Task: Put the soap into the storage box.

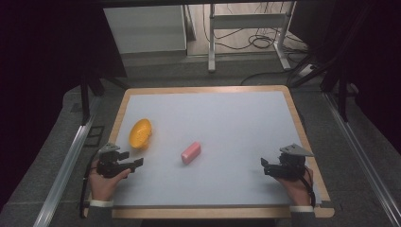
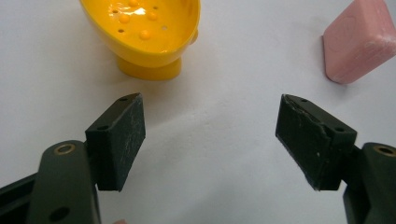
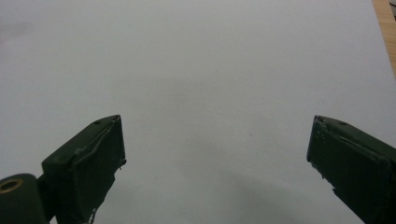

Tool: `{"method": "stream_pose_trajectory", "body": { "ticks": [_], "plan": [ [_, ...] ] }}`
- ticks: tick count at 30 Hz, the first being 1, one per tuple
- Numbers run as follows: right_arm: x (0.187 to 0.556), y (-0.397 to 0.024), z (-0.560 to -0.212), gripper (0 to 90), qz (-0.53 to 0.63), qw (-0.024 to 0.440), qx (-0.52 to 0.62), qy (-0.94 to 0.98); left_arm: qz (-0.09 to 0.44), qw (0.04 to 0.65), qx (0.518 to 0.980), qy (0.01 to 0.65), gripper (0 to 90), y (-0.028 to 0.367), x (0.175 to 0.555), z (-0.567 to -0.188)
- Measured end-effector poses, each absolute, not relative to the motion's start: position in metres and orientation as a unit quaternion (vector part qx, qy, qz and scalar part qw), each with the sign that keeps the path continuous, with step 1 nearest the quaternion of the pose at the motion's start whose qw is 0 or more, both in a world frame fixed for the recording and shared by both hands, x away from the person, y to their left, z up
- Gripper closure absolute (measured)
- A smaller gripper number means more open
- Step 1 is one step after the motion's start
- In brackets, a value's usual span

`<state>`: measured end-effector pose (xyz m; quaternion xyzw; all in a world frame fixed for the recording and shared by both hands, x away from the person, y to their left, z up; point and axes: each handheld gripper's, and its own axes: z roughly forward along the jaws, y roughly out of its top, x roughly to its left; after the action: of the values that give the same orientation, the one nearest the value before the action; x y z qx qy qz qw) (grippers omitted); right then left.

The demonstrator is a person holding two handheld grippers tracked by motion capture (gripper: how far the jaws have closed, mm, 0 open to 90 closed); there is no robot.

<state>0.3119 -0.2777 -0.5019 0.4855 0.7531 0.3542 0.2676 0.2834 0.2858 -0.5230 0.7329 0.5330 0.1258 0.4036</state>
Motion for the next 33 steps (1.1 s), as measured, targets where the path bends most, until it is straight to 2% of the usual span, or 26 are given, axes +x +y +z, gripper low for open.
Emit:
{"method": "stream_pose_trajectory", "body": {
  "ticks": [33],
  "plan": [
    [0.308, -0.284, -0.496, 6.3, 0.357, 0.273, 0.489, 0.748, 0.150, 0.409, 0.732, 0.524, 25.5, 0.286, 0.274, -0.503]
  ]
}}
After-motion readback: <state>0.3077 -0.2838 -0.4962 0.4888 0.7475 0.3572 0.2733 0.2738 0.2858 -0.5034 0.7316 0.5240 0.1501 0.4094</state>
